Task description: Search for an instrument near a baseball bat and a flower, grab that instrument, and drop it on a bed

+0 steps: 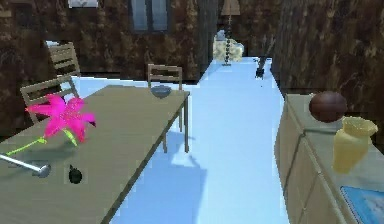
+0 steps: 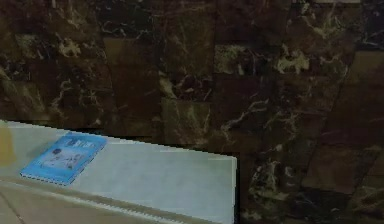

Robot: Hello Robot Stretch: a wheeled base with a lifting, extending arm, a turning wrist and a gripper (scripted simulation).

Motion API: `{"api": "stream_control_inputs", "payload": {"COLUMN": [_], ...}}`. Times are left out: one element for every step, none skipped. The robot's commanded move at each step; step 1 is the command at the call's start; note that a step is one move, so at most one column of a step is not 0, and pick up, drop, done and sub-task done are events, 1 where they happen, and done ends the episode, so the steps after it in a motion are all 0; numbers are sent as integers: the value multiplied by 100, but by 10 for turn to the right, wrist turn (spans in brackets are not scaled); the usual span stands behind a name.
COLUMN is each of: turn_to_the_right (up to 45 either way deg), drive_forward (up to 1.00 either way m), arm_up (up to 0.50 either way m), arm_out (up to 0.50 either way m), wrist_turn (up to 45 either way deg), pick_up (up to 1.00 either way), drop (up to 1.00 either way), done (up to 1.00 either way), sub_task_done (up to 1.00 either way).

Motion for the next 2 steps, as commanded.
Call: {"api": "stream_control_inputs", "payload": {"turn_to_the_right": [0,-450], "drive_forward": [45,0], "arm_up": [0,0], "arm_out": [0,0], "wrist_turn": [0,0], "pick_up": [0,0], "drop": [0,0], "done": [0,0], "sub_task_done": [0,0]}}
